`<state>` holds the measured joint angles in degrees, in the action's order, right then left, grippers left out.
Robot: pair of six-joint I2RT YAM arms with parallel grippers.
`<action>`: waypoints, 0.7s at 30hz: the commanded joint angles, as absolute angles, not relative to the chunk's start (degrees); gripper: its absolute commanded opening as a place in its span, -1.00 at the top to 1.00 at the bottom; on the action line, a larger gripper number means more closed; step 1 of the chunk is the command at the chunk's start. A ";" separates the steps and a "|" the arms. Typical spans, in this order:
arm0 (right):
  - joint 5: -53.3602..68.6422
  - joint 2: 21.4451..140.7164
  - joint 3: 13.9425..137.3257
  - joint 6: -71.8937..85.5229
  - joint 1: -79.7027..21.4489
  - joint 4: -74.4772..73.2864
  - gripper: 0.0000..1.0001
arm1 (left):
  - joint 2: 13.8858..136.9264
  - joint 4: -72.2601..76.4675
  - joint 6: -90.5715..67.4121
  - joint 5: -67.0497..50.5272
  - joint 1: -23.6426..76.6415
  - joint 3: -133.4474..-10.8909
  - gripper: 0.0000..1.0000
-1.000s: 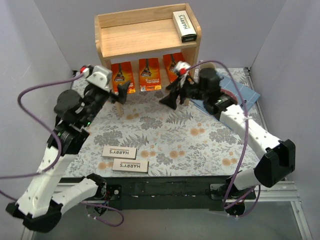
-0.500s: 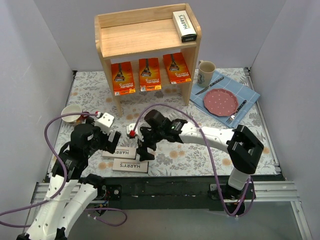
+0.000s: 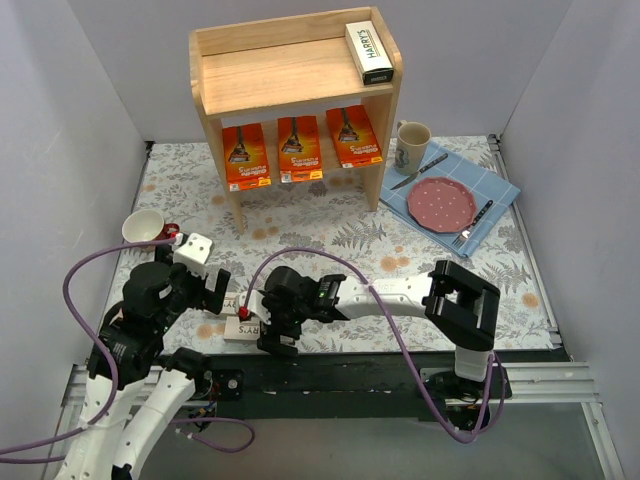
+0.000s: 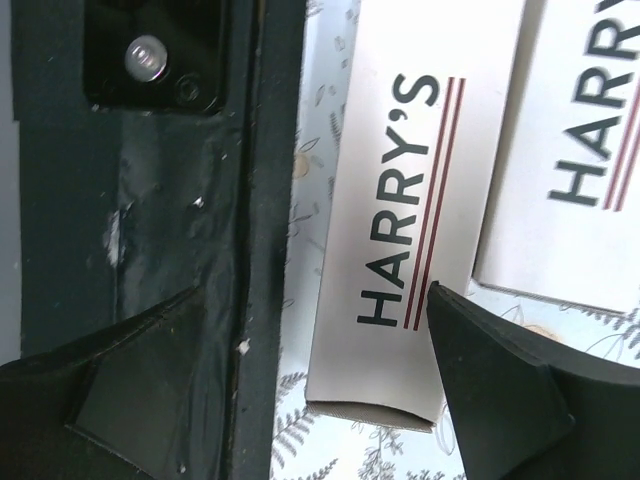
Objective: Place and organize the shaving razors onto the shelf
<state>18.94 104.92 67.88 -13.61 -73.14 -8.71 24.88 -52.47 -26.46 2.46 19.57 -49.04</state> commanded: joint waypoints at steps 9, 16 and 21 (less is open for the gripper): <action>6.94 104.60 71.54 -10.55 -73.04 -11.77 -0.89 | 23.56 -54.67 -27.33 3.25 19.07 -55.63 -0.93; 4.31 103.62 72.25 -11.95 -72.86 -13.71 -0.91 | 23.56 -53.62 -27.77 2.72 19.07 -55.28 -0.93; 5.18 105.29 71.98 -14.85 -71.55 -13.01 -0.93 | 23.64 -53.44 -28.12 2.37 18.55 -55.11 -0.93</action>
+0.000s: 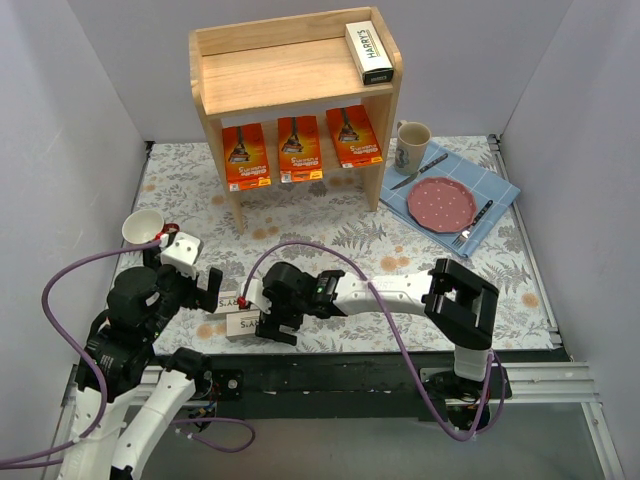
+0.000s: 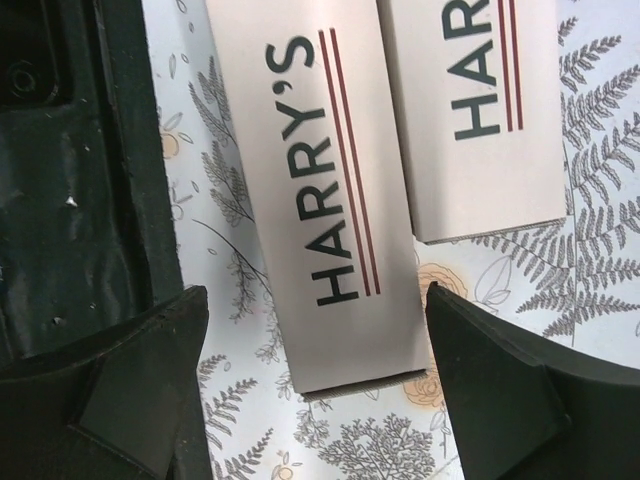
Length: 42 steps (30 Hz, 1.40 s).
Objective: Place and organize the shaving razors onto the shelf
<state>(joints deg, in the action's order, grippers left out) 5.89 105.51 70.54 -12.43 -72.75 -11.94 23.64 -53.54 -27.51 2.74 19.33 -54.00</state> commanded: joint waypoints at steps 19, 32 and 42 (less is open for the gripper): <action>15.38 107.58 70.14 -23.73 -69.96 -12.21 -0.52 | 23.47 -53.09 -29.88 0.09 14.94 -54.76 -0.93; 15.91 94.41 78.38 -24.78 -69.00 -27.14 0.00 | 26.10 -49.40 -30.15 -1.41 14.41 -55.37 -0.92; 10.74 88.50 102.89 -22.06 -55.91 -31.29 -0.02 | 32.51 -25.26 -29.00 24.51 13.54 -63.69 -0.89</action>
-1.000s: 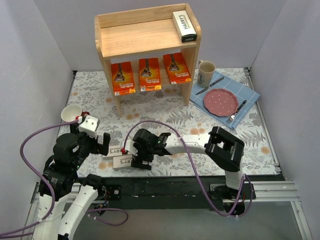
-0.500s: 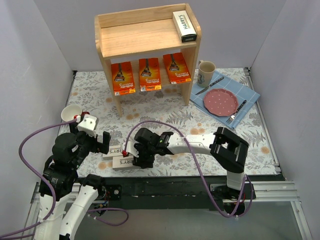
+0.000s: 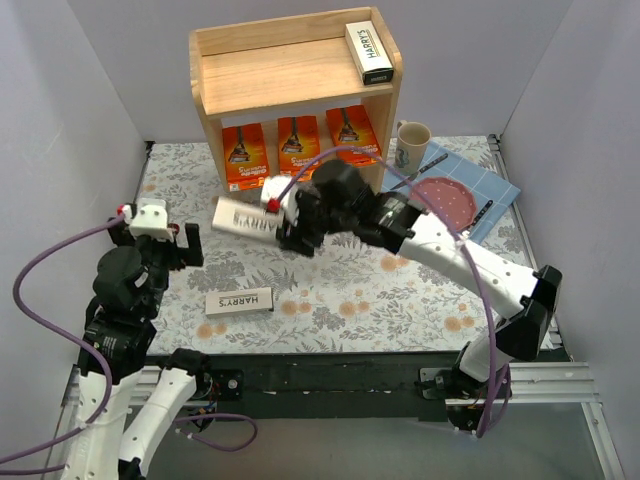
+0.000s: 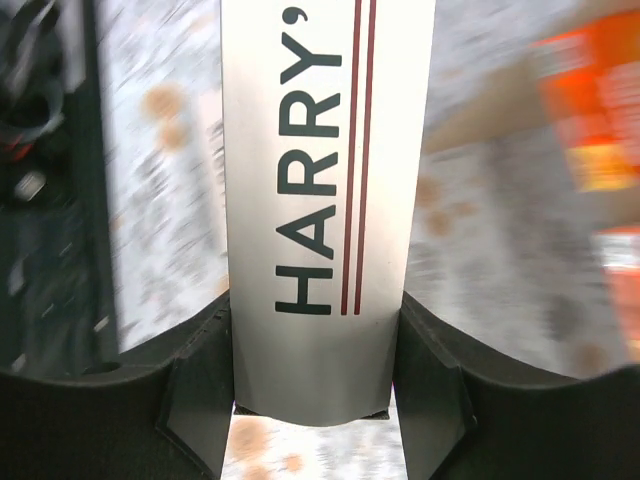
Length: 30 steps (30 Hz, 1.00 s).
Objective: Place and organize the shaving razors onto the shelf
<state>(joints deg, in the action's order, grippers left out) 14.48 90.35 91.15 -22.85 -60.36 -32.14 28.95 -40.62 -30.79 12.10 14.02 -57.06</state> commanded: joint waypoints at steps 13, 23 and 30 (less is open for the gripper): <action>-4.91 107.30 133.77 -12.75 -44.03 -11.56 -0.14 | 50.36 -20.22 -35.23 9.42 12.66 -80.95 -0.82; -23.21 114.52 138.70 -9.58 -43.68 0.86 -0.31 | 53.96 -19.69 -38.67 4.49 12.66 -78.76 -0.79; -20.40 113.73 138.60 -4.75 -42.98 -4.39 -0.60 | 56.77 -17.67 -42.71 -4.39 12.66 -78.57 -0.76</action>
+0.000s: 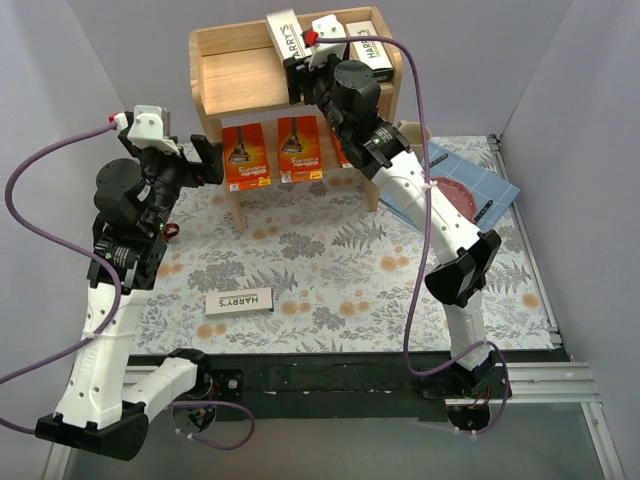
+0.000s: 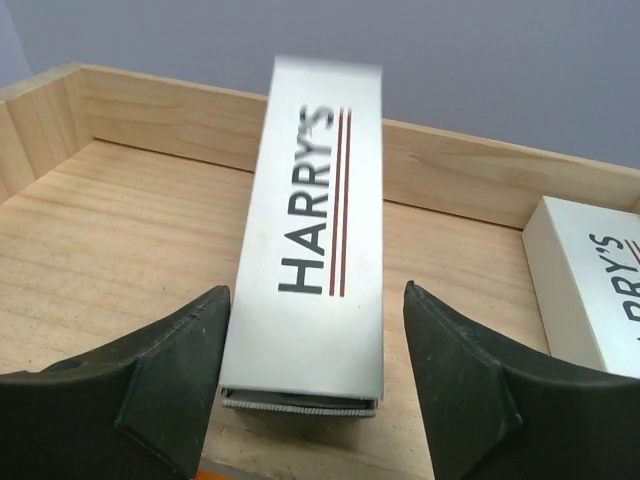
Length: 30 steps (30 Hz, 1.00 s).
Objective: Place and organize the shaving razors onto the shelf
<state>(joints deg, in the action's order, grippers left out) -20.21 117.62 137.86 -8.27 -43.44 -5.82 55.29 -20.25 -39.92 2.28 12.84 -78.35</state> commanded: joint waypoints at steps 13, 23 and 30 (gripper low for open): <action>-15.91 105.21 133.87 -8.50 -42.37 1.21 -0.97 | 79.24 -0.79 -47.36 -8.97 12.74 -94.29 -0.59; -11.24 106.78 129.02 -13.00 -37.97 9.67 0.97 | 92.80 -2.81 -51.94 -6.77 14.15 -108.02 1.00; -9.76 110.65 131.04 -13.97 -37.97 9.93 0.97 | 93.87 -1.76 -50.28 -3.52 17.92 -106.35 1.00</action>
